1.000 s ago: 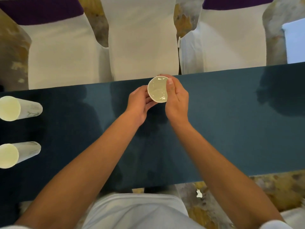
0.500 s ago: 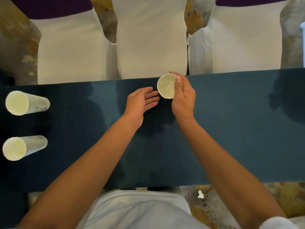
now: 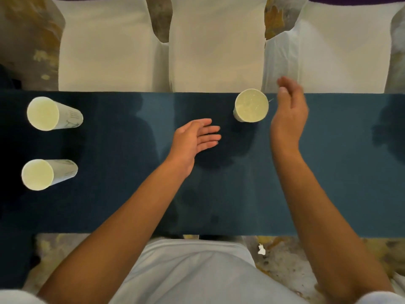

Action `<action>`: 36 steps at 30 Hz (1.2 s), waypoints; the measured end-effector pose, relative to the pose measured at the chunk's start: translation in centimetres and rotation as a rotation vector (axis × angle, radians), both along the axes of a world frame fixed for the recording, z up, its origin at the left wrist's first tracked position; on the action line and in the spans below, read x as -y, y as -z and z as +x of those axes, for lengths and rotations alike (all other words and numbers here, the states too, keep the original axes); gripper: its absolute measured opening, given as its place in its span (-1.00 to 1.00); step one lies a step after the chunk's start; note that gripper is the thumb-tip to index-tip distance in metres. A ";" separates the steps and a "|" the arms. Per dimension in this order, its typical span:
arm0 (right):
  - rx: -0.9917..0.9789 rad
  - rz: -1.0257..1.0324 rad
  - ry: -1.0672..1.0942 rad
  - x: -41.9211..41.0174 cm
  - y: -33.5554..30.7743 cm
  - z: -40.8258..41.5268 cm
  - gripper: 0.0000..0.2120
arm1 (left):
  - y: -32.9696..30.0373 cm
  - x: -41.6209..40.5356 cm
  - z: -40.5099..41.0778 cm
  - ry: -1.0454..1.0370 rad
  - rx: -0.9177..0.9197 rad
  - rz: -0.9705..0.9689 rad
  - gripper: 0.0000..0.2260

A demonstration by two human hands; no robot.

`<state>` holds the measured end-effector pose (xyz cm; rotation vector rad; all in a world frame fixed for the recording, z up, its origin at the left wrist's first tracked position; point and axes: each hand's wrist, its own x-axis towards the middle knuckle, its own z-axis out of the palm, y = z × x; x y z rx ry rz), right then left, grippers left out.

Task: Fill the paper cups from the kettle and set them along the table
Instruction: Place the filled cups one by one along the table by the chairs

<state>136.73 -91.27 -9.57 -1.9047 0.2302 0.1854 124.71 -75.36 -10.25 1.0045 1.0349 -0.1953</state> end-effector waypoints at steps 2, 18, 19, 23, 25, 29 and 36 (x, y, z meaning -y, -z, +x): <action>0.108 -0.025 0.034 0.1 -1.9 -0.5 -0.66 | -0.6 -0.5 -0.8 -0.007 0.025 -0.014 -0.75; 0.160 0.171 -0.692 -19.8 -5.9 -17.2 -0.75 | -0.2 -12.8 -19.4 -0.006 -0.054 0.058 -0.79; 0.107 0.172 -0.756 -21.6 -5.4 -18.7 -0.75 | 0.1 -13.9 -20.9 -0.015 -0.058 0.054 -0.79; -0.060 0.061 -0.956 -27.1 -3.1 -23.9 -0.70 | 1.2 -17.4 -26.3 -0.047 -0.081 0.096 -0.79; -0.116 0.018 -1.005 -29.5 -1.9 -25.6 -0.64 | 1.7 -19.0 -28.5 -0.013 -0.096 0.146 -0.78; -0.215 0.007 -1.004 -32.7 0.1 -27.7 -0.58 | 2.4 -21.8 -31.1 0.004 -0.122 0.148 -0.75; -0.250 -0.017 -0.958 -34.0 3.4 -30.1 -0.61 | 3.6 -25.6 -32.0 -0.077 -0.148 0.173 -0.80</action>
